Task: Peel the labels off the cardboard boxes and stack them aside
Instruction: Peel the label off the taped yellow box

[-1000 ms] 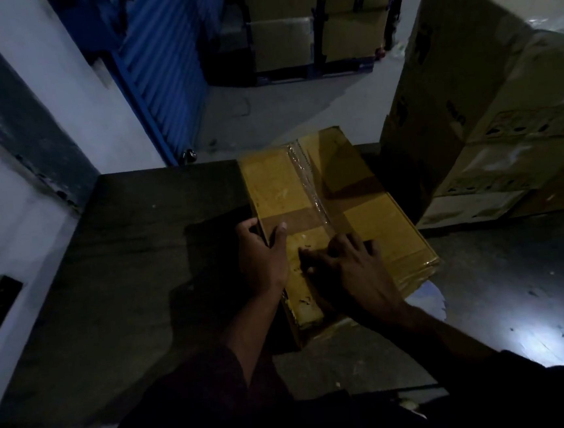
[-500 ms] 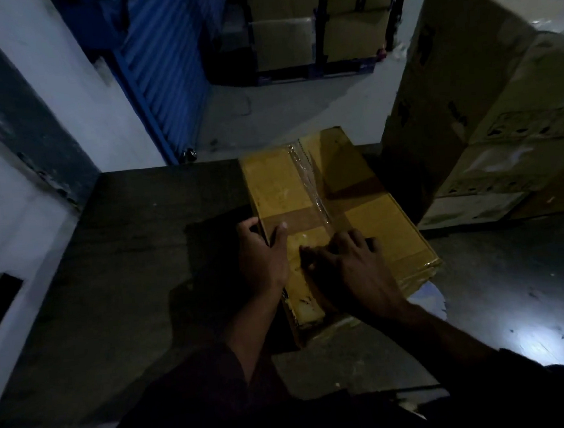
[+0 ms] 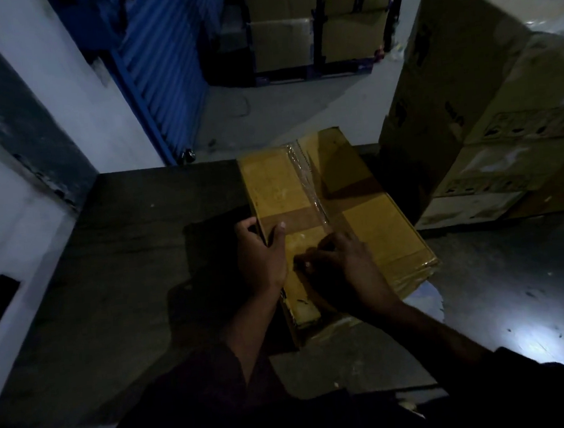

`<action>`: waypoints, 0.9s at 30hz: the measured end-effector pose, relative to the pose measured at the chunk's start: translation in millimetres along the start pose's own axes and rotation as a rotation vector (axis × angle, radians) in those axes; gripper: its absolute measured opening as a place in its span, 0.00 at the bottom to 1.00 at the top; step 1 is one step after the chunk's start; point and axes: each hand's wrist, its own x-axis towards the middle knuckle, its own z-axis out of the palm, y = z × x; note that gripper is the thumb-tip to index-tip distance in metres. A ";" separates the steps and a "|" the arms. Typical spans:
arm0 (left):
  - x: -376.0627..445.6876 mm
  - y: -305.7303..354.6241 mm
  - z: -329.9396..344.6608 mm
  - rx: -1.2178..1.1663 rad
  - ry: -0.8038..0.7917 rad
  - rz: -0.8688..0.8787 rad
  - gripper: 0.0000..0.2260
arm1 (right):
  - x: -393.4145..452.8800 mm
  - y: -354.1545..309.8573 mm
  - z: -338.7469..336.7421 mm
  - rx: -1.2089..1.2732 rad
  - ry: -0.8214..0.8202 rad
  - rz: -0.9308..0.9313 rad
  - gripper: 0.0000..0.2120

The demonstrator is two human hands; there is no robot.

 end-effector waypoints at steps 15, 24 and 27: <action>-1.2 1.5 -1.7 -0.018 -0.019 -0.013 0.22 | 16.2 -6.6 -0.7 0.116 0.121 0.257 0.08; -1.3 1.0 -1.0 -0.028 -0.016 -0.001 0.22 | 30.1 -8.5 1.8 0.028 0.096 0.237 0.12; -2.0 1.2 -1.9 -0.015 -0.020 0.001 0.22 | 31.8 -10.7 -0.5 -0.034 0.049 0.142 0.11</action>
